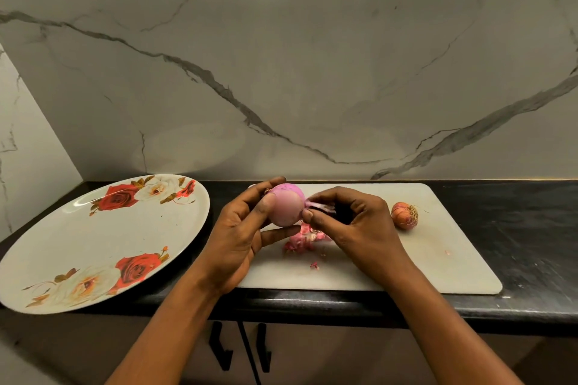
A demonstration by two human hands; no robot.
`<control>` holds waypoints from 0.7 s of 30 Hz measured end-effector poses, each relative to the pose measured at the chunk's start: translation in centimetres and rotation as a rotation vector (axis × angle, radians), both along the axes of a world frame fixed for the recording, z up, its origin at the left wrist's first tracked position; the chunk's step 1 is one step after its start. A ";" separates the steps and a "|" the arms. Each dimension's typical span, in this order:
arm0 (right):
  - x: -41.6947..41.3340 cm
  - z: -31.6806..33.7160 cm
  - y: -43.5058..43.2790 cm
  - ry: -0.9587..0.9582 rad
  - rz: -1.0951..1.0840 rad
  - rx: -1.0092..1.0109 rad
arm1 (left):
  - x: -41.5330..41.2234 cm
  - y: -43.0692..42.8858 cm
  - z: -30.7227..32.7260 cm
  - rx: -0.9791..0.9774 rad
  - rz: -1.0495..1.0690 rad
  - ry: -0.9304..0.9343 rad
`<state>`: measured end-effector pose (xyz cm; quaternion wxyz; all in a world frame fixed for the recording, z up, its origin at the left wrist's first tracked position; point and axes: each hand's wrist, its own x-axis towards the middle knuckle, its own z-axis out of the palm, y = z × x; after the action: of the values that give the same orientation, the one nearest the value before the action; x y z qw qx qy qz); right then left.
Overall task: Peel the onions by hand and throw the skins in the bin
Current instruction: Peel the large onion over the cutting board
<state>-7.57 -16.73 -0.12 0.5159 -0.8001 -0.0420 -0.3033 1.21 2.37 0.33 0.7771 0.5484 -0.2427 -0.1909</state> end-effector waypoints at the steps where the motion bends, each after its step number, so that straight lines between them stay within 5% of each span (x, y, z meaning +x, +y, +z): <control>1: 0.0 0.0 -0.1 0.001 0.002 0.008 | 0.0 0.0 0.1 0.003 -0.004 0.000; 16: -0.1 -0.3 -0.1 -0.005 -0.064 -0.015 | 0.5 -0.1 -0.1 -0.089 0.087 0.064; 21: 0.4 -1.0 -0.2 0.030 -0.185 -0.201 | 0.0 0.1 -0.3 -0.043 0.052 -0.007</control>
<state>-7.19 -16.98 -1.15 0.4037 -0.8525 0.0094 -0.3319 1.26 2.48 0.00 0.7927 0.5383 -0.2351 -0.1633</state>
